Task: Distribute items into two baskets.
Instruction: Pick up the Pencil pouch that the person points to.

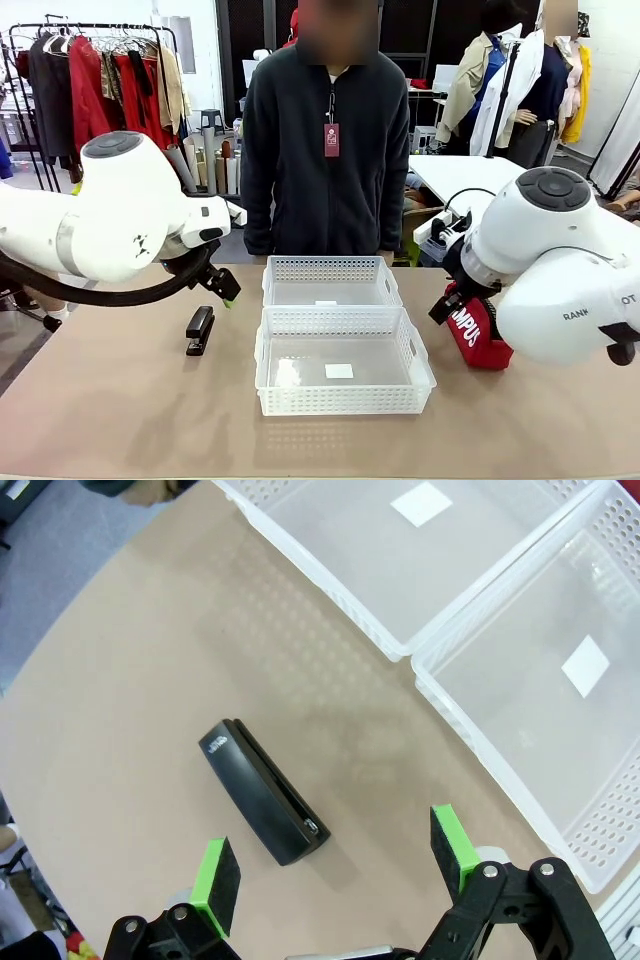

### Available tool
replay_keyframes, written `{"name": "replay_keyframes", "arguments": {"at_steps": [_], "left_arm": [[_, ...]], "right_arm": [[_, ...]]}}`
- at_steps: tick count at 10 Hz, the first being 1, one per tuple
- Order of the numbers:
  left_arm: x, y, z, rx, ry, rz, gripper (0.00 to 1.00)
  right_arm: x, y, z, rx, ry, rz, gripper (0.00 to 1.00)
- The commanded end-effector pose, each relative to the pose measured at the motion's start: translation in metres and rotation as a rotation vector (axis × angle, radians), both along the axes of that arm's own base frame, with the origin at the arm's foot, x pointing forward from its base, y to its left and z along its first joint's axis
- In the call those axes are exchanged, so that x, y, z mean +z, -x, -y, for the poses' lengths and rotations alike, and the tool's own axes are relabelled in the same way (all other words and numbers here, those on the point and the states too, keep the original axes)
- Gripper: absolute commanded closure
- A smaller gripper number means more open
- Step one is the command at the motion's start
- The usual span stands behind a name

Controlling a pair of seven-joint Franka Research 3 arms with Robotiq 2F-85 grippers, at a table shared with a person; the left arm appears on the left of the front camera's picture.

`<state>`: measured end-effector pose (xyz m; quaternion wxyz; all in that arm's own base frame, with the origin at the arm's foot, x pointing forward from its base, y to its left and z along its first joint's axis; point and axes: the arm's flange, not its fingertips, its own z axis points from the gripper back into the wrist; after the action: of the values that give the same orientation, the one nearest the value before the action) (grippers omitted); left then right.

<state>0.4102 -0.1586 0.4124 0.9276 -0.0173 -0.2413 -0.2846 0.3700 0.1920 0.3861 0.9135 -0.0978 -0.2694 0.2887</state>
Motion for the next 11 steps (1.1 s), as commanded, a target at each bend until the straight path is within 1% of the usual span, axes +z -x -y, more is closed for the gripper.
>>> {"name": "replay_keyframes", "arguments": {"at_steps": [1, 7, 8, 9, 10, 11], "left_arm": [[-0.006, 0.003, 0.0, 0.001, 0.005, -0.013, 0.0], [-0.006, 0.003, 0.0, 0.001, 0.005, -0.013, 0.0], [-0.006, -0.001, 0.002, -0.002, -0.006, -0.013, 0.0], [0.0, -0.004, 0.007, 0.002, -0.031, -0.051, 0.0], [0.009, -0.007, 0.007, -0.001, -0.046, -0.082, 0.0], [0.016, -0.009, 0.012, 0.014, -0.055, -0.122, 0.0]], "right_arm": [[0.002, -0.005, 0.009, 0.0, 0.015, 0.014, 0.0], [0.002, -0.005, 0.009, 0.0, 0.015, 0.014, 0.0], [0.0, -0.003, 0.006, -0.012, 0.002, 0.001, 0.0], [0.016, -0.012, 0.008, -0.028, -0.105, -0.072, 0.0], [0.026, -0.017, 0.005, -0.049, -0.147, -0.08, 0.0], [0.04, -0.022, 0.007, -0.055, -0.192, -0.113, 0.0]]}}
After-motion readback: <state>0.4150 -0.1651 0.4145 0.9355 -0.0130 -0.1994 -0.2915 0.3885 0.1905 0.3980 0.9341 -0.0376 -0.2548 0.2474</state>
